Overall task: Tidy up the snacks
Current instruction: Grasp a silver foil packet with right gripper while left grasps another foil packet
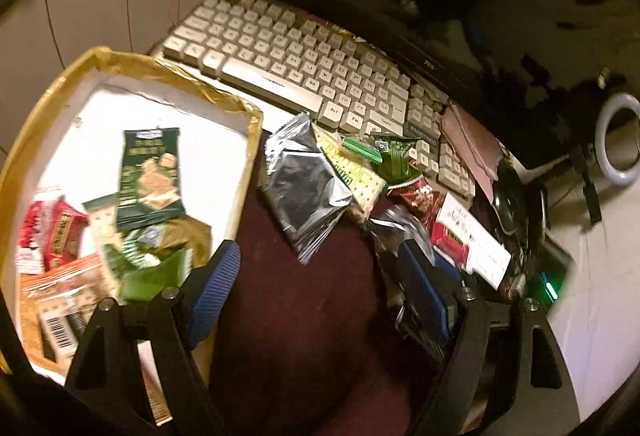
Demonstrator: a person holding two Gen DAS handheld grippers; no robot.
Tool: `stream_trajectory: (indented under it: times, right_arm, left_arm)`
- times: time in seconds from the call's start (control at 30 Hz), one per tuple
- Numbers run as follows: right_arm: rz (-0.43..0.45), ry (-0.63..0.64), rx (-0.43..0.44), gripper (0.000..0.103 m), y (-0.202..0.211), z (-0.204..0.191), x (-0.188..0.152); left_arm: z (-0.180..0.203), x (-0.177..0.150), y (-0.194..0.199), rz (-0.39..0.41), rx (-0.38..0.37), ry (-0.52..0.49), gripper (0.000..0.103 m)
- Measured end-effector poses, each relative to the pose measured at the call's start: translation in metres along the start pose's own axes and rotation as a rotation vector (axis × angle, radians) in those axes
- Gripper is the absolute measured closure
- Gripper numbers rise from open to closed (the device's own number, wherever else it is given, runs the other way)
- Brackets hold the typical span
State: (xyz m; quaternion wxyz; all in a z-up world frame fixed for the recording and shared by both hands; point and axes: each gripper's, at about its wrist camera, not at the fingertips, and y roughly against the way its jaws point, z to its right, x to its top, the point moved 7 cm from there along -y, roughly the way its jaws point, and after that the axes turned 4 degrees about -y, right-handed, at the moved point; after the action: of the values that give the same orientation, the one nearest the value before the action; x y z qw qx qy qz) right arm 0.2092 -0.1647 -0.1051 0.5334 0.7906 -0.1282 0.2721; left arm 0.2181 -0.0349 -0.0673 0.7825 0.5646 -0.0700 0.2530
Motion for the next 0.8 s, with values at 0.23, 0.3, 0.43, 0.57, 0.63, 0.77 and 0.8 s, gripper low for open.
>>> stream_trajectory:
  times: [0.23, 0.3, 0.43, 0.57, 0.63, 0.77, 0.8]
  right_arm:
    - [0.147, -0.137, 0.145, 0.045, 0.049, 0.019, -0.019]
    - [0.140, -0.168, 0.164, 0.045, 0.042, 0.026, -0.022]
    - [0.114, -0.171, 0.150, 0.045, 0.031, 0.023, -0.023]
    - [0.118, -0.156, 0.146, 0.045, 0.030, 0.019, -0.019]
    - [0.116, -0.156, 0.150, 0.045, 0.030, 0.020, -0.021]
    - [0.119, -0.165, 0.153, 0.045, 0.028, 0.022, -0.020]
    - [0.122, -0.167, 0.151, 0.045, 0.027, 0.023, -0.019]
  left_arm:
    - [-0.002, 0.016, -0.035, -0.059, 0.033, 0.116, 0.021]
    - [-0.002, 0.021, -0.044, -0.061, 0.035, 0.144, 0.022]
    - [-0.004, 0.030, -0.056, -0.066, 0.097, 0.172, 0.022]
    - [-0.003, 0.033, -0.074, -0.095, 0.146, 0.172, 0.022]
    - [-0.005, 0.032, -0.082, -0.095, 0.175, 0.207, 0.022]
    - [-0.003, 0.035, -0.087, -0.066, 0.231, 0.197, 0.023]
    - [-0.003, 0.036, -0.087, -0.059, 0.246, 0.193, 0.035]
